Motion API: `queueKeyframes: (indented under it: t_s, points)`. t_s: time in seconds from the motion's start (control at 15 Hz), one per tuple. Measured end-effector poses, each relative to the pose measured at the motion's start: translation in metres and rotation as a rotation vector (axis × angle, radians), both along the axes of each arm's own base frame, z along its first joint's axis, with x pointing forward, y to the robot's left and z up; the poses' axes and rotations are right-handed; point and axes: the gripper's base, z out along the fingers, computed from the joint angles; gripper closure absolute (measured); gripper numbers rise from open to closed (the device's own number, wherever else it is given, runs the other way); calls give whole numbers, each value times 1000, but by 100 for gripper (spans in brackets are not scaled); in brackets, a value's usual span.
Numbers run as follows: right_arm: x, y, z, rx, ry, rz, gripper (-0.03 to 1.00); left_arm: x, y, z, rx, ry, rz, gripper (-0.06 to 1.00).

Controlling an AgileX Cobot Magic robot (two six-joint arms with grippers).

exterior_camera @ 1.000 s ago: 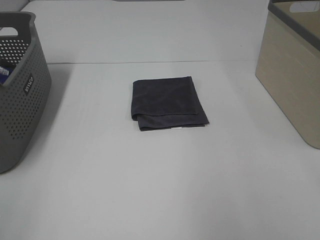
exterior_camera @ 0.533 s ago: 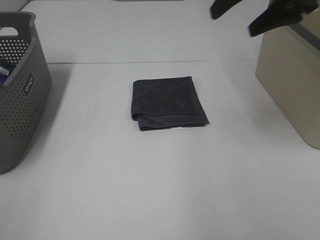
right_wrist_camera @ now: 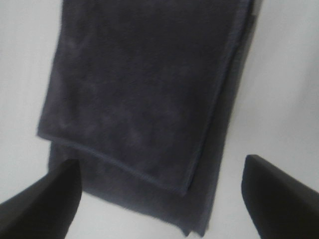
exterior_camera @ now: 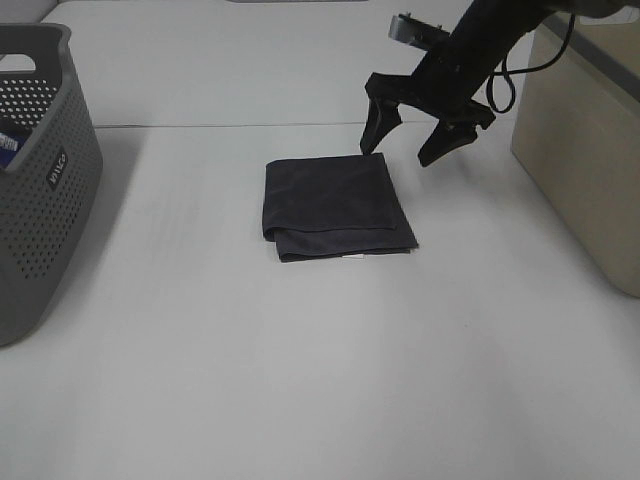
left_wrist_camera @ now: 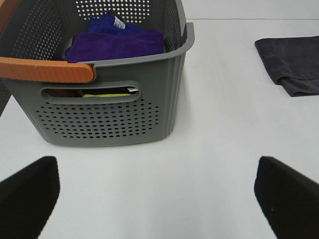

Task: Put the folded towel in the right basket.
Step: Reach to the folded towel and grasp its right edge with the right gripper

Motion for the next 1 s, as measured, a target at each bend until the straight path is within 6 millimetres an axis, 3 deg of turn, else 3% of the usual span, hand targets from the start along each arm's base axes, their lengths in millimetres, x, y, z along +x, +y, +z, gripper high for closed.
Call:
queueKeyframes:
  t_s: [0.13, 0.2, 0.27, 0.47, 0.87, 1.0]
  points:
    - [19, -13, -20, 4, 5, -53, 15, 0, 0, 0, 0, 0, 0, -5]
    - [28, -29, -32, 38, 20, -101, 15, 0, 0, 0, 0, 0, 0, -5]
    - [29, -32, -41, 43, 36, -108, 15, 0, 0, 0, 0, 0, 0, -5]
    - [29, -29, -63, 60, 84, -111, 16, 0, 0, 0, 0, 0, 0, -5]
    - [31, -25, -74, 110, 109, -124, 17, 0, 0, 0, 0, 0, 0, -5]
    - [29, -16, -80, 143, 137, -115, 18, 0, 0, 0, 0, 0, 0, -5]
